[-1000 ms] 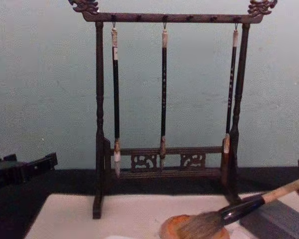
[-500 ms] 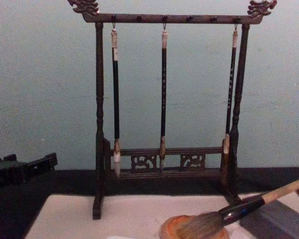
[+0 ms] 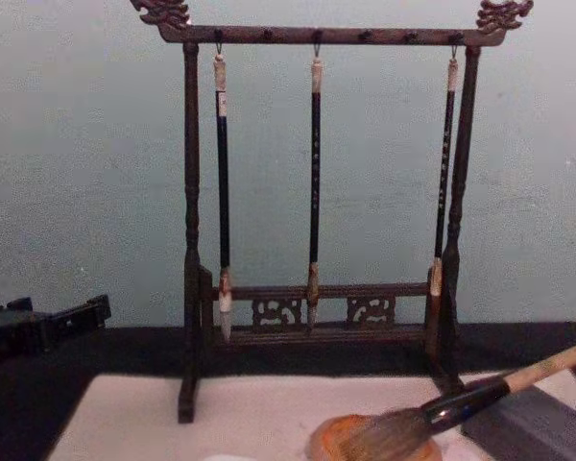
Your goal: Pick up the brush from the inkstone, write on the paper, then place the brush back to its original position.
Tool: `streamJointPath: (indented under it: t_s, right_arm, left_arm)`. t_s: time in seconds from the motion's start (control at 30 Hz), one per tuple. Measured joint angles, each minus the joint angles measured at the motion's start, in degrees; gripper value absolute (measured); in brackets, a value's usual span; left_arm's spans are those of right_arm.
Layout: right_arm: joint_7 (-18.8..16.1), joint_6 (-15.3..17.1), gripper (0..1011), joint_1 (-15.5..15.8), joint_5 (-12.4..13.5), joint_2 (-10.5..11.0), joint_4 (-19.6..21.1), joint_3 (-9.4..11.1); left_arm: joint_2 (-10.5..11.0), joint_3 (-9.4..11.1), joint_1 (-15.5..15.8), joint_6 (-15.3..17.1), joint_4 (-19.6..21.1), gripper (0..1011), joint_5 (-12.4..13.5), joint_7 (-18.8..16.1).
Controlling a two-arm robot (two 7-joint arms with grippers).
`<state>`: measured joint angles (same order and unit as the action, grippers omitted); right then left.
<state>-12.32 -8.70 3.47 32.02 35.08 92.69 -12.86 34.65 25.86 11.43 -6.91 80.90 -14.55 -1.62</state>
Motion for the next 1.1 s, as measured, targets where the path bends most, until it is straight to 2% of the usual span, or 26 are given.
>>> streamJointPath:
  t_s: [0.03,0.07,0.2,0.27,0.3,0.37,0.4,0.5,0.9,1.1]
  right_arm:
    - [-1.4,0.4,1008,0.0,1.9,-0.4,-0.5,0.5]
    - [-1.4,0.4,1008,0.0,1.9,-0.4,-0.5,0.5]
    - [-4.9,2.1,1008,0.0,6.8,-1.6,-1.9,1.8]
    - [-6.0,2.8,1008,-0.1,8.3,-2.0,-2.3,2.2]
    - [-7.2,3.7,1008,-0.1,10.0,-2.4,-2.6,2.7]
    - [-8.3,4.6,1009,-0.1,11.7,-2.8,-3.0,3.2]
    - [-9.5,5.7,1008,-0.2,13.5,-3.2,-3.5,3.8]
    - [-11.0,7.5,1008,-0.2,16.2,-3.8,-4.1,4.4]
    - [-13.1,12.3,1008,-1.8,25.6,-4.9,-7.5,5.1]
    - [-13.2,13.4,1009,-2.8,28.5,-5.3,-9.4,5.1]
  left_arm:
    - [0.0,0.0,0.0,0.0,0.0,1002,0.0,0.0]
    - [0.0,0.0,0.0,0.0,0.0,1002,0.0,0.0]
    - [0.0,0.0,0.0,0.0,0.0,1002,0.0,0.0]
    - [0.0,0.0,0.0,0.0,0.0,1000,0.0,0.0]
    - [0.0,0.0,0.0,0.0,0.0,1002,0.0,0.0]
    - [0.0,0.0,0.0,0.0,0.0,1002,0.0,0.0]
    - [0.0,0.0,0.0,0.0,0.0,1002,0.0,0.0]
    - [0.0,0.0,0.0,0.0,0.0,1002,0.0,0.0]
    - [0.0,0.0,0.0,0.0,0.0,1002,0.0,0.0]
    - [0.0,0.0,0.0,0.0,0.0,1002,0.0,0.0]
